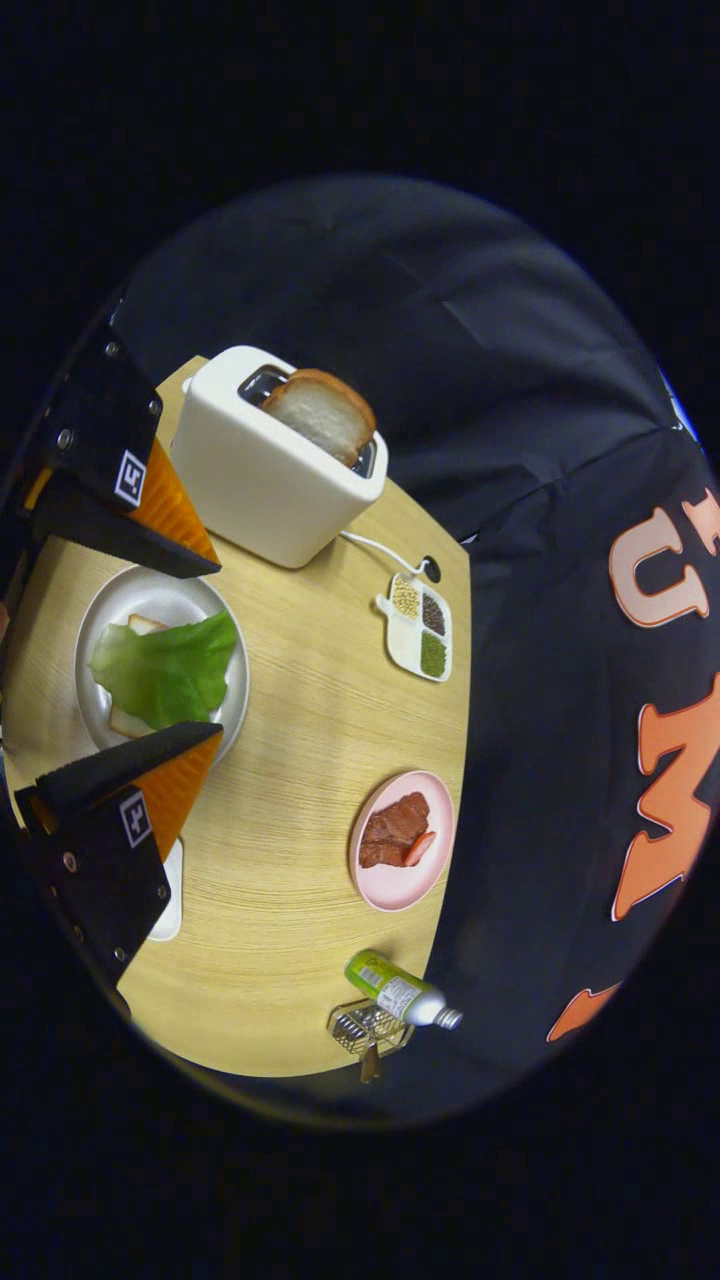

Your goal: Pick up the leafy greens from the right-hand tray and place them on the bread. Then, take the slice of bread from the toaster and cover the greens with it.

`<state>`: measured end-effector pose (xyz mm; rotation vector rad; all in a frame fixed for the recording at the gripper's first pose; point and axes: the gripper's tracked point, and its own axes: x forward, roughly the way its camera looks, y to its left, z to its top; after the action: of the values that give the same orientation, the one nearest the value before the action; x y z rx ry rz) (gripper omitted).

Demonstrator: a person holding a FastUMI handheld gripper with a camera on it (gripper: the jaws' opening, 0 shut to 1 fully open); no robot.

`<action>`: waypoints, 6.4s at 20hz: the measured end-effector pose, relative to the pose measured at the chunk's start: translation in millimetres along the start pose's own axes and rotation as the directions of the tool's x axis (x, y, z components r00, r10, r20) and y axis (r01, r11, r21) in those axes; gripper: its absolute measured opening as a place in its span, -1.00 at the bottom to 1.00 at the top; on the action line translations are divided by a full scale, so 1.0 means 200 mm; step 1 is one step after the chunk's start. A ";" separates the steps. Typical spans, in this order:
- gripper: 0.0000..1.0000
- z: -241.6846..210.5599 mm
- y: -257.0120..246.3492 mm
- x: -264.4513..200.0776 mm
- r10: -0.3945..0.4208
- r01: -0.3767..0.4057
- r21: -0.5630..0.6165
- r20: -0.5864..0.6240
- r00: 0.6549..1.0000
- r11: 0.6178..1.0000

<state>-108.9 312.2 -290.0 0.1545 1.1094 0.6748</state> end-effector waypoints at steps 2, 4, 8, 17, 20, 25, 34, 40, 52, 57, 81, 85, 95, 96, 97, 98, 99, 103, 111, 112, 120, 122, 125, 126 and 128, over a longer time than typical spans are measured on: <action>0.82 0.10 0.11 -0.04 0.034 -0.034 -0.001 0.024 0.999 0.999; 0.87 0.19 0.20 -0.07 0.057 -0.057 -0.006 0.032 0.998 0.998; 0.89 0.31 0.37 -0.06 0.051 -0.050 -0.054 0.014 0.999 0.997; 0.90 0.40 0.80 0.13 0.034 -0.043 -0.107 -0.090 0.995 0.993; 0.90 0.40 0.84 0.20 0.001 -0.015 -0.096 -0.143 0.990 0.995; 0.78 0.31 0.88 0.33 -0.035 0.033 -0.013 -0.243 0.969 0.999; 0.23 0.16 0.86 0.44 -0.148 0.150 -0.023 -0.378 0.914 0.988; -0.47 0.15 0.86 0.47 -0.190 0.219 0.034 -0.381 0.905 0.975; -0.81 0.29 0.83 0.23 -0.047 0.107 0.240 -0.243 0.969 0.965; -0.81 0.38 0.72 0.04 0.039 0.018 0.358 -0.152 0.988 0.934; -0.81 -0.21 -0.02 0.02 0.108 -0.019 0.414 -0.193 0.975 0.910; -0.81 -0.30 -0.08 0.12 0.129 -0.041 0.400 -0.196 0.972 0.916; -0.78 -0.42 -0.25 0.27 0.100 -0.041 0.306 -0.180 0.979 0.951; -0.77 -0.43 -0.26 0.28 0.102 -0.046 0.292 -0.180 0.978 0.955; -0.70 -0.44 -0.28 0.29 0.091 -0.038 0.274 -0.183 0.979 0.961; -0.67 -0.45 -0.31 0.29 0.073 -0.024 0.256 -0.184 0.980 0.966; -0.54 -0.45 -0.33 0.30 0.055 -0.010 0.240 -0.182 0.982 0.971; -0.08 -0.47 -0.41 0.29 -0.011 0.043 0.177 -0.176 0.984 0.983; 0.51 -0.31 -0.46 0.17 -0.071 0.073 0.127 -0.027 0.997 0.989; 0.51 -0.24 -0.46 0.13 -0.082 0.080 0.112 0.014 0.997 0.991; 0.70 0.31 -0.50 -0.34 -0.158 0.143 0.067 0.352 0.923 0.987; 0.71 0.46 -0.49 -0.49 -0.172 0.163 0.060 0.448 0.877 0.985; 0.75 0.66 -0.50 -0.75 -0.204 0.207 0.062 0.580 0.789 0.976; 0.75 0.73 -0.50 -0.83 -0.214 0.221 0.067 0.621 0.754 0.973; 0.76 0.83 -0.52 -0.97 -0.239 0.252 0.085 0.689 0.684 0.964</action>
<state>25.4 153.5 -108.9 0.2179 0.3715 0.3224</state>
